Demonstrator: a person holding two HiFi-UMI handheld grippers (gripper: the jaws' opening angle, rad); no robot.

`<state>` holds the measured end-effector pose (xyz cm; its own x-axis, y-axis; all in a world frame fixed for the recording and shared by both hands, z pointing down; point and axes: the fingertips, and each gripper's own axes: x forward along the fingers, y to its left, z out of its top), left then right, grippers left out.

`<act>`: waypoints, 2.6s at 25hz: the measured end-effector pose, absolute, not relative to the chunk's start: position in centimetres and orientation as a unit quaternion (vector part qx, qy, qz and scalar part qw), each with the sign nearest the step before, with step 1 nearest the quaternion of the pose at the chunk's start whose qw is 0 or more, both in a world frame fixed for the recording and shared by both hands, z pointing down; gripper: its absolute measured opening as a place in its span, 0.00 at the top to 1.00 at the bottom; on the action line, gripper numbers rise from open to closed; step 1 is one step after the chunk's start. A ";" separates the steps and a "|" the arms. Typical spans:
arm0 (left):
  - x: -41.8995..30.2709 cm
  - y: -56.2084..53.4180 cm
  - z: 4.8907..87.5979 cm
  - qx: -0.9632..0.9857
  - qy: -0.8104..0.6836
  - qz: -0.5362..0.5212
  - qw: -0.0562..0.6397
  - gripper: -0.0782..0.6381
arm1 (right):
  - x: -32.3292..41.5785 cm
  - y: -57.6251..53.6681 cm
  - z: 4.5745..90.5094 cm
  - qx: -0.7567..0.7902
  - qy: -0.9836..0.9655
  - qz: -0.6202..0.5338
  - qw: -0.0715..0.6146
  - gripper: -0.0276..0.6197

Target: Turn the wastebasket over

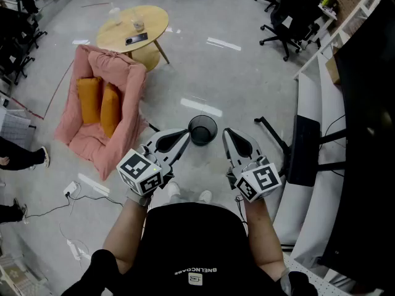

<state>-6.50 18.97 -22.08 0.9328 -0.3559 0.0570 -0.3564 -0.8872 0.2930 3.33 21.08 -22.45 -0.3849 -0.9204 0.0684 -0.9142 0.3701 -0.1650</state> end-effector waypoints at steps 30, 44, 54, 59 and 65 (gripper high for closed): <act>-5.2 9.3 -16.2 0.956 -0.201 0.033 0.209 0.87 | 9.0 10.7 -17.4 -0.575 0.806 -0.139 0.005 0.94; 0.9 3.3 -10.0 0.894 -0.349 0.087 0.266 0.87 | 17.6 2.8 -10.5 -0.491 0.844 -0.214 -0.028 0.94; -0.7 1.6 2.1 0.853 -0.370 0.130 0.345 0.77 | 18.0 -0.7 1.4 -0.482 0.823 -0.278 -0.112 0.93; -1.6 0.7 9.9 0.835 -0.362 0.157 0.383 0.69 | 17.2 -1.7 8.7 -0.469 0.812 -0.302 -0.173 0.86; -1.8 -1.3 20.7 0.829 -0.337 0.182 0.408 0.67 | 17.5 -3.3 20.0 -0.455 0.789 -0.329 -0.251 0.79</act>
